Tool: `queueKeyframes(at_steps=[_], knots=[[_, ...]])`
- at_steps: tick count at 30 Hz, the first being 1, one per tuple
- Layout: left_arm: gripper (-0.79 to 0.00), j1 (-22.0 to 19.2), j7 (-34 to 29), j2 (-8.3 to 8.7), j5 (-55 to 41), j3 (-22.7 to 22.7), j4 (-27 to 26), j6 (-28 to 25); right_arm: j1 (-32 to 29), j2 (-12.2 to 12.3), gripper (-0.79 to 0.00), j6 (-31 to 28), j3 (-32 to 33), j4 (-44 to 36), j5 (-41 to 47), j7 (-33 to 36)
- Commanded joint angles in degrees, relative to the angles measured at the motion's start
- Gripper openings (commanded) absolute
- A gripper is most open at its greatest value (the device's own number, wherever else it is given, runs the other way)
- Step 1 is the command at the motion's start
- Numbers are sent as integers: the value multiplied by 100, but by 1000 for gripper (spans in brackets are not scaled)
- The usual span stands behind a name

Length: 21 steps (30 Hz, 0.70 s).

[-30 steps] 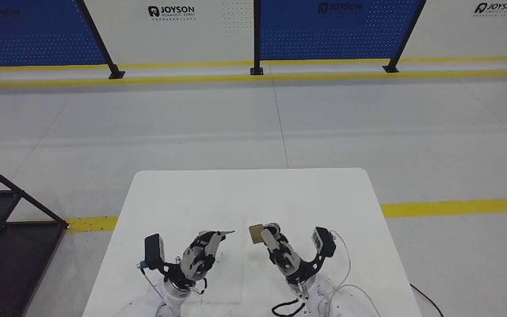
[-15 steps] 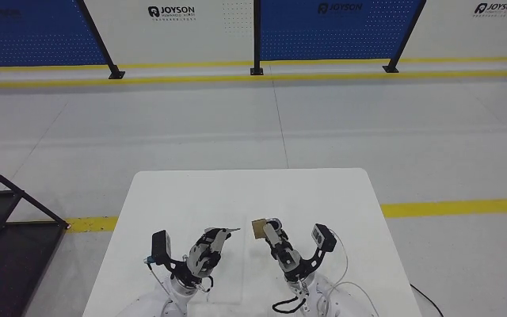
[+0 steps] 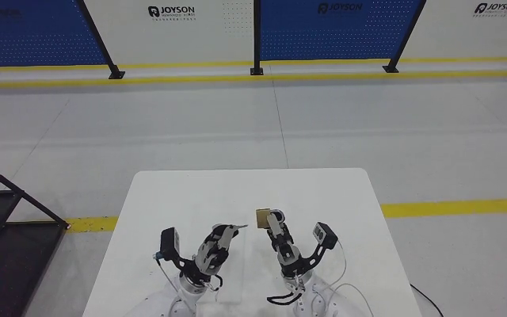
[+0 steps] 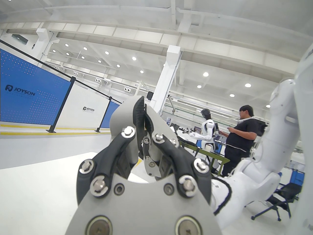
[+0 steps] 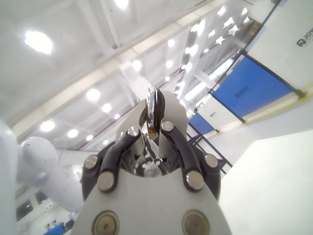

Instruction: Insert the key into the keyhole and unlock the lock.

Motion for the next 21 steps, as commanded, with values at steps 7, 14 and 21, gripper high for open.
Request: queueKeyframes(at_steps=[7, 14, 21], knots=[[-785, -15, -120, -115, -59, 34, 39, -12, -49, -88, -785, 16, 63, 34, -184, -44], [-785, -23, -71, -206, 51, 18, 75, 55, -103, -155, -785, 14, 104, 43, -343, -57], [-785, -5, -62, -279, 69, -17, 109, 35, -168, -203, -785, -3, 167, 23, -442, -27]])
